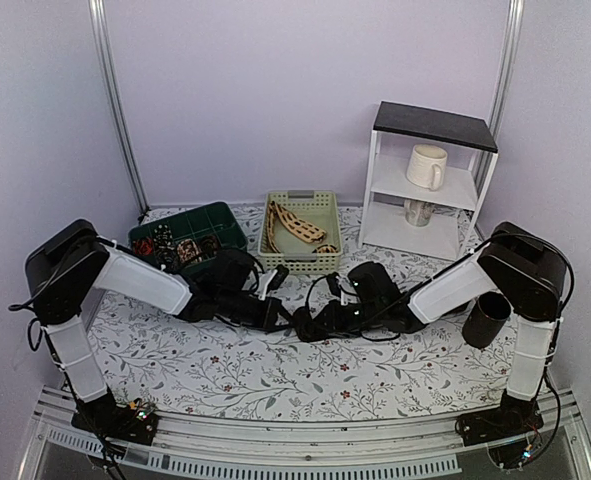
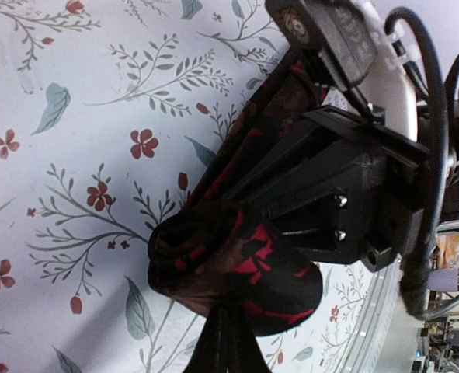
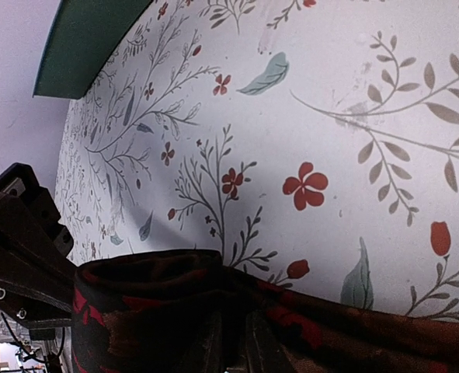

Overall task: Roll the ties
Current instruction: Roll the tie at the center of the board.

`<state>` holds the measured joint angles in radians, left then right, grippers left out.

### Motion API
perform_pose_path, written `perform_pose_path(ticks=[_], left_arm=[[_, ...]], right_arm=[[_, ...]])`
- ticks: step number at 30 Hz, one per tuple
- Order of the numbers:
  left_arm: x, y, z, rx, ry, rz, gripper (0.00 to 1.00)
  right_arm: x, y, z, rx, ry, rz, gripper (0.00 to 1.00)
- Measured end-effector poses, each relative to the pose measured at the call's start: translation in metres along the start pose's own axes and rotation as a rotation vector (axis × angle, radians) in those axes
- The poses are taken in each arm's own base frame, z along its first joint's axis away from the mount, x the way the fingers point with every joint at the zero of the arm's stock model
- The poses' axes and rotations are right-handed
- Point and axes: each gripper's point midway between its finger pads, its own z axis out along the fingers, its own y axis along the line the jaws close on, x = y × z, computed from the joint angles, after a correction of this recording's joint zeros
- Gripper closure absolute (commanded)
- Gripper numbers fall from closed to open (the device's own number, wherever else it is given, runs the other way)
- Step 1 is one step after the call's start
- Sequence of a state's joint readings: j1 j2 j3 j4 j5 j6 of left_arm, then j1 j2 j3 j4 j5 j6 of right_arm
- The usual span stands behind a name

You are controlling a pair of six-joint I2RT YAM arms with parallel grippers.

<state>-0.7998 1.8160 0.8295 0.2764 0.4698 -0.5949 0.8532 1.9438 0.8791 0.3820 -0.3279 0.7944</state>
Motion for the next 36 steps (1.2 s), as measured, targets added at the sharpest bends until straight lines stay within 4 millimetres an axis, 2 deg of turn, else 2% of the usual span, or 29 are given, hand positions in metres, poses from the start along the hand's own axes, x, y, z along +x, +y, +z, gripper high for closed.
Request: perform_pose_path(ticks=[9, 14, 19, 22, 26, 33, 36], left_arm=[[-0.011, -0.009, 0.009, 0.021, 0.015, 0.029, 1.00], [-0.015, -0.011, 0.012, 0.024, 0.021, 0.037, 1.00], [-0.019, -0.013, 0.019, 0.030, 0.032, 0.048, 1.00], [-0.021, -0.015, 0.023, 0.039, 0.037, 0.059, 1.00], [-0.021, -0.019, 0.026, 0.052, 0.047, 0.074, 1.00], [-0.023, -0.027, 0.028, 0.069, 0.058, 0.099, 1.00], [-0.023, -0.027, 0.028, 0.068, 0.062, 0.104, 1.00]], right_arm=[[-0.002, -0.008, -0.007, -0.022, -0.015, 0.022, 0.90], [-0.002, -0.013, -0.015, -0.012, -0.026, 0.033, 0.85], [-0.005, -0.016, -0.017, -0.006, -0.034, 0.040, 0.85], [-0.007, -0.019, -0.021, 0.002, -0.040, 0.046, 0.89], [-0.008, -0.022, -0.024, 0.016, -0.047, 0.046, 1.00], [-0.007, -0.027, -0.025, 0.029, -0.041, 0.052, 1.00], [-0.007, -0.028, -0.027, 0.043, -0.042, 0.056, 0.94]])
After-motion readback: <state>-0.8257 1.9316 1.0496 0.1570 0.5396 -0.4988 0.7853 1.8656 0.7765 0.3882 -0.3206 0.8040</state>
